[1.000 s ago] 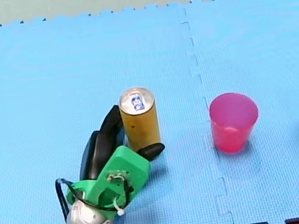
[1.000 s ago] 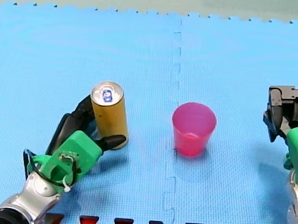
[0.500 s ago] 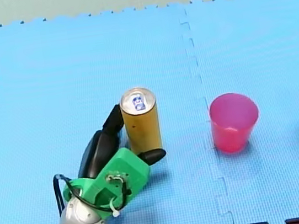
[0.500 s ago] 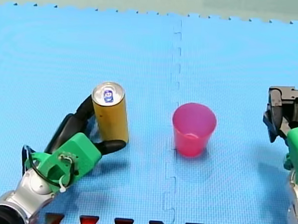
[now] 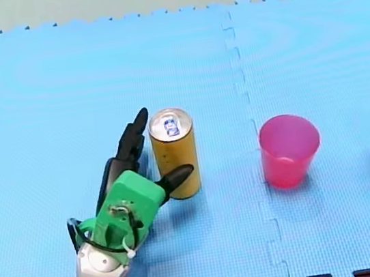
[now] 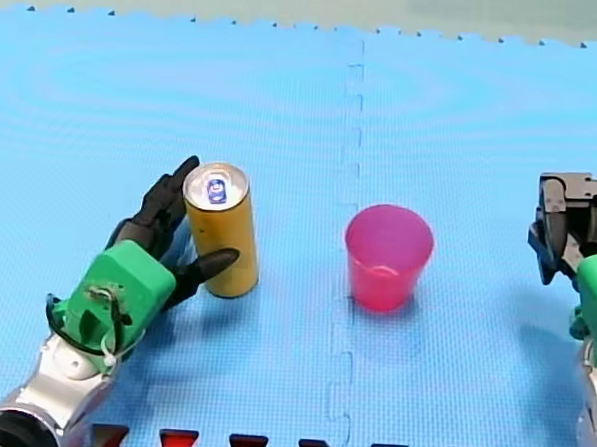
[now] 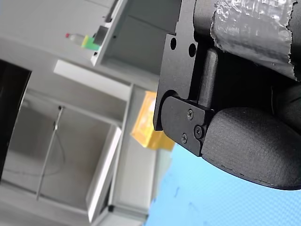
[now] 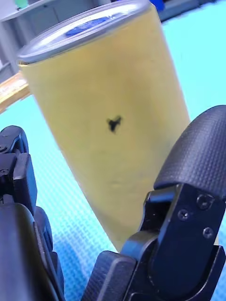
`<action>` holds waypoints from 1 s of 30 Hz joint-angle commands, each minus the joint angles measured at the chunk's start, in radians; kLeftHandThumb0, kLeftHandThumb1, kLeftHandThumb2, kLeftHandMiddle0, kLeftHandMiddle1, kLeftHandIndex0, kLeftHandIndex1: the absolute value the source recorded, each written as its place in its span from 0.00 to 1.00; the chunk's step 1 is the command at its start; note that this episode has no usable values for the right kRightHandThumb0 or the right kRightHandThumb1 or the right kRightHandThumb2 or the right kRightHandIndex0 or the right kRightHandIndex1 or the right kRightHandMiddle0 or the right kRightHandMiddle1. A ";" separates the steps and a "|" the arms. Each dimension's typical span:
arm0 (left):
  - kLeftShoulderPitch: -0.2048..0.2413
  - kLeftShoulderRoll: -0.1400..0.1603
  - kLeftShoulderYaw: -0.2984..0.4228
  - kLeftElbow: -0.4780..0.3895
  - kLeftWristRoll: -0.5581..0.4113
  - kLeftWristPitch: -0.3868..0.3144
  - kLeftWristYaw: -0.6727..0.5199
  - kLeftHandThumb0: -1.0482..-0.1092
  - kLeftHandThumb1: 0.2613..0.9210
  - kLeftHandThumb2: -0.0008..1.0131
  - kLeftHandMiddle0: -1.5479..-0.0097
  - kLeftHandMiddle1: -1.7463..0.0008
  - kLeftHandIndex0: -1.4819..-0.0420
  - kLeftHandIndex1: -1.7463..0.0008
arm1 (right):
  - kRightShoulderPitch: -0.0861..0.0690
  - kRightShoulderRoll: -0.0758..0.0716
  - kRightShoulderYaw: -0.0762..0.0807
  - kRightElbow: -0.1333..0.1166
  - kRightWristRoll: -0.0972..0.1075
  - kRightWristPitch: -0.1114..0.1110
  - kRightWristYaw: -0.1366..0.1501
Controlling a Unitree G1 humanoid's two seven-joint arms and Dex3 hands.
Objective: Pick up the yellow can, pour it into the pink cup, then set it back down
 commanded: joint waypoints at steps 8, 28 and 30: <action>0.023 0.009 0.092 -0.020 -0.105 -0.028 -0.132 0.00 1.00 0.04 0.89 1.00 0.93 0.99 | -0.012 -0.010 -0.006 0.013 0.008 -0.005 0.007; 0.113 0.036 0.159 -0.073 -0.173 -0.083 -0.281 0.00 0.94 0.00 0.90 1.00 0.92 1.00 | -0.022 -0.009 -0.004 0.028 0.000 -0.005 -0.002; 0.127 0.041 0.163 -0.085 -0.180 -0.089 -0.299 0.00 0.93 0.00 0.90 1.00 0.92 1.00 | -0.022 -0.009 -0.003 0.028 -0.001 -0.003 -0.005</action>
